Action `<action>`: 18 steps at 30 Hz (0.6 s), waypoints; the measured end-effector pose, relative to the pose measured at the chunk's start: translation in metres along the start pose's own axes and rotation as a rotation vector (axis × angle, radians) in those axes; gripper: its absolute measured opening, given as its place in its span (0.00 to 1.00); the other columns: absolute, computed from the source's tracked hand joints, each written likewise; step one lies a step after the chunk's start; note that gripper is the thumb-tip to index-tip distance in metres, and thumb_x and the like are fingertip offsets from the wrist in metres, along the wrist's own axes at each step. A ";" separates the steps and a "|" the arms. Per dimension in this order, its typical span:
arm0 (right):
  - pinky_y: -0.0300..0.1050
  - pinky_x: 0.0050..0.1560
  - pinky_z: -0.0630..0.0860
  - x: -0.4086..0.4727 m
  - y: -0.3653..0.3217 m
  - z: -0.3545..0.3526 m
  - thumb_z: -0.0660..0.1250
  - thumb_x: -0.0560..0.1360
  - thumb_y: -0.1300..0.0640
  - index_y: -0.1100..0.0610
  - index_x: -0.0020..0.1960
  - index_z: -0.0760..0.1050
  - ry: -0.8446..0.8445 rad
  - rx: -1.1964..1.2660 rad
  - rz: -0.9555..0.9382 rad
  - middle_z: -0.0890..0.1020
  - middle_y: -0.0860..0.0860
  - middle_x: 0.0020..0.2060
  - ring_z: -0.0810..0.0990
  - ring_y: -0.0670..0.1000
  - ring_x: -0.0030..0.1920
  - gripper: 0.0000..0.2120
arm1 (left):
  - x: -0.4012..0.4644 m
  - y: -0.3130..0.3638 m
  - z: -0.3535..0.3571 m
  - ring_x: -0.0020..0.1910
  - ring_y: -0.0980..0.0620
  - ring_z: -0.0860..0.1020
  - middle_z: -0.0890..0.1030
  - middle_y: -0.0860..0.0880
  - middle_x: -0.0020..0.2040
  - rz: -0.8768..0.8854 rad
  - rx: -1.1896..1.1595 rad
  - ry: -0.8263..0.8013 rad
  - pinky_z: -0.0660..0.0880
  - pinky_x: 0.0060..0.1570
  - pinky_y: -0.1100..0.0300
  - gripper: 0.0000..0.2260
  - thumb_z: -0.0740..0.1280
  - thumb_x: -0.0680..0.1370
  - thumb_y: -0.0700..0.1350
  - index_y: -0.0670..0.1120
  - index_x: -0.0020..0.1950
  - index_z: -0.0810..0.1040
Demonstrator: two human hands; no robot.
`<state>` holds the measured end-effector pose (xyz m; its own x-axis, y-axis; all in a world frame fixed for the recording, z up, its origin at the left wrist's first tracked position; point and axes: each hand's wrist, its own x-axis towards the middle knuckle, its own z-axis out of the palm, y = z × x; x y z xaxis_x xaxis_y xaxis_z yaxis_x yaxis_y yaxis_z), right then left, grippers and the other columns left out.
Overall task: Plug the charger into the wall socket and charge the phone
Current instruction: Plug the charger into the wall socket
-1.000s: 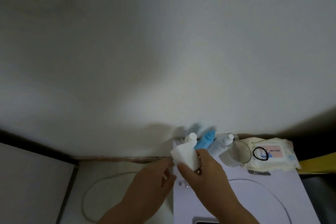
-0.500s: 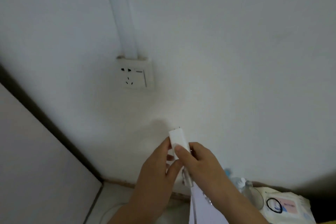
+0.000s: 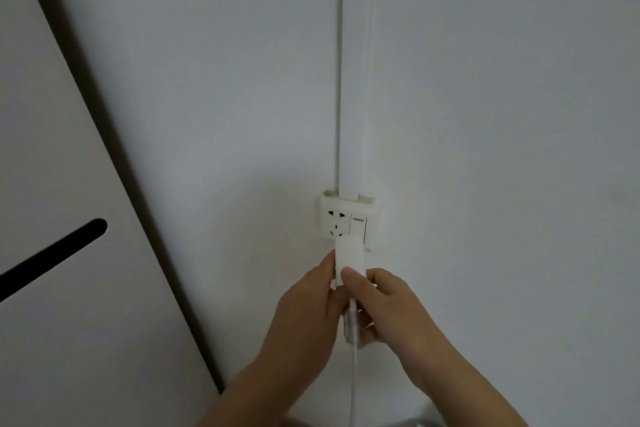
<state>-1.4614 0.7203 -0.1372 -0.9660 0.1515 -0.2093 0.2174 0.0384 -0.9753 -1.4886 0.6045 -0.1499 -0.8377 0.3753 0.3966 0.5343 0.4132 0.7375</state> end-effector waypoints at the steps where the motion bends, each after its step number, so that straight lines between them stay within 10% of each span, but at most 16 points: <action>1: 0.38 0.26 0.76 0.005 -0.003 0.005 0.64 0.75 0.47 0.60 0.47 0.75 0.010 0.000 -0.004 0.80 0.54 0.35 0.77 0.42 0.23 0.15 | 0.005 -0.005 -0.004 0.41 0.73 0.75 0.76 0.65 0.38 0.007 -0.002 -0.013 0.67 0.39 0.81 0.13 0.57 0.78 0.44 0.57 0.60 0.71; 18: 0.34 0.21 0.65 0.046 -0.004 0.051 0.61 0.77 0.50 0.61 0.38 0.71 0.255 0.034 -0.004 0.71 0.47 0.20 0.68 0.44 0.20 0.15 | 0.052 -0.062 -0.031 0.43 0.58 0.80 0.83 0.54 0.43 0.063 -0.046 -0.211 0.76 0.44 0.62 0.10 0.57 0.77 0.48 0.56 0.56 0.73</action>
<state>-1.5138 0.6765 -0.1468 -0.8992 0.3962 -0.1857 0.2051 0.0067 -0.9787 -1.5689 0.5732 -0.1581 -0.7581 0.5664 0.3233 0.5751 0.3467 0.7410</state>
